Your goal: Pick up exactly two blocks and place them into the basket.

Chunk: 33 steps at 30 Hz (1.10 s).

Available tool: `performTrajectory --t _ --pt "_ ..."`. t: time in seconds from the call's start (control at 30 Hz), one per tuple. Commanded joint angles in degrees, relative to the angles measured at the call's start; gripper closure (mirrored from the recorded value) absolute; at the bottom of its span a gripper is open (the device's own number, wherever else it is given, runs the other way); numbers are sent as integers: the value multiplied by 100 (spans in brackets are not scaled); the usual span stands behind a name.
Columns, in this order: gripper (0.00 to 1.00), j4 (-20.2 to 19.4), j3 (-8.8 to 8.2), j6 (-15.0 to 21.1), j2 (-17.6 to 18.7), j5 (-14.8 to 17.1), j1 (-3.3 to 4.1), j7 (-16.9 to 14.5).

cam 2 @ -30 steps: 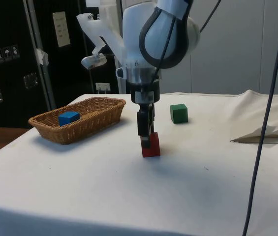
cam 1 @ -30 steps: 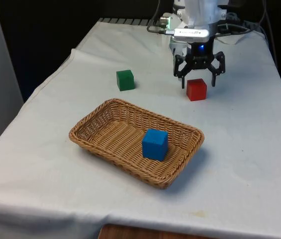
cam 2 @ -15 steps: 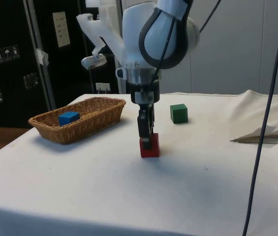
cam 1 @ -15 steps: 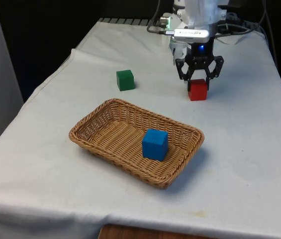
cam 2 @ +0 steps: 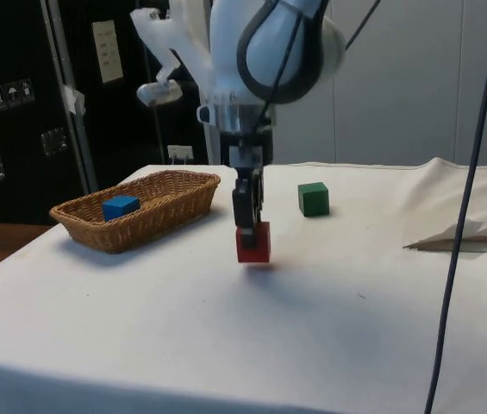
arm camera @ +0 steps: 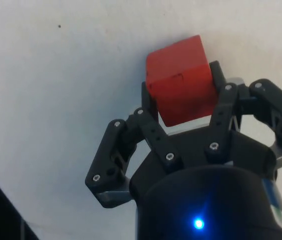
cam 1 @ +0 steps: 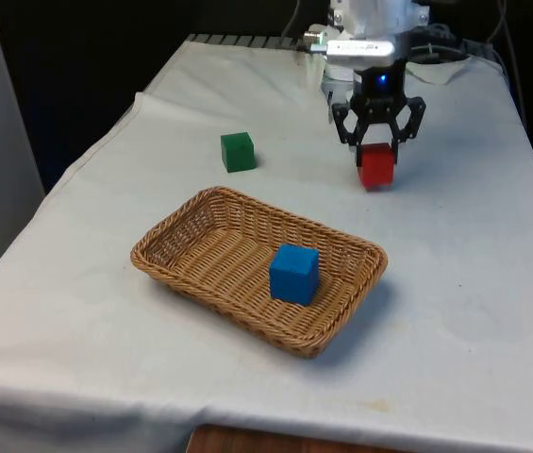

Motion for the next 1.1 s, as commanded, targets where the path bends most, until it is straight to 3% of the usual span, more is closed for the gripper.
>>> performTrajectory --t 0.0,0.23,0.27,0.5,0.53,0.57,0.83,0.87,1.07 --pt "97 17 -80 -155 -109 -109 6 52" --pt "97 350 -206 -653 -355 -189 -40 -11" --pt "97 298 -189 -573 -355 -138 -29 -17" --pt "97 796 -286 -1066 -338 -103 -92 -166" --pt "97 745 -304 -991 -350 -138 -74 -138" --pt "97 940 -309 -1180 -304 -86 -97 -195" --pt "97 1587 -378 -1656 -97 -92 -143 -229" --pt "97 1490 -384 -1547 -132 -132 -115 -183" --pt "97 2114 -430 -1954 143 -63 -183 -269"
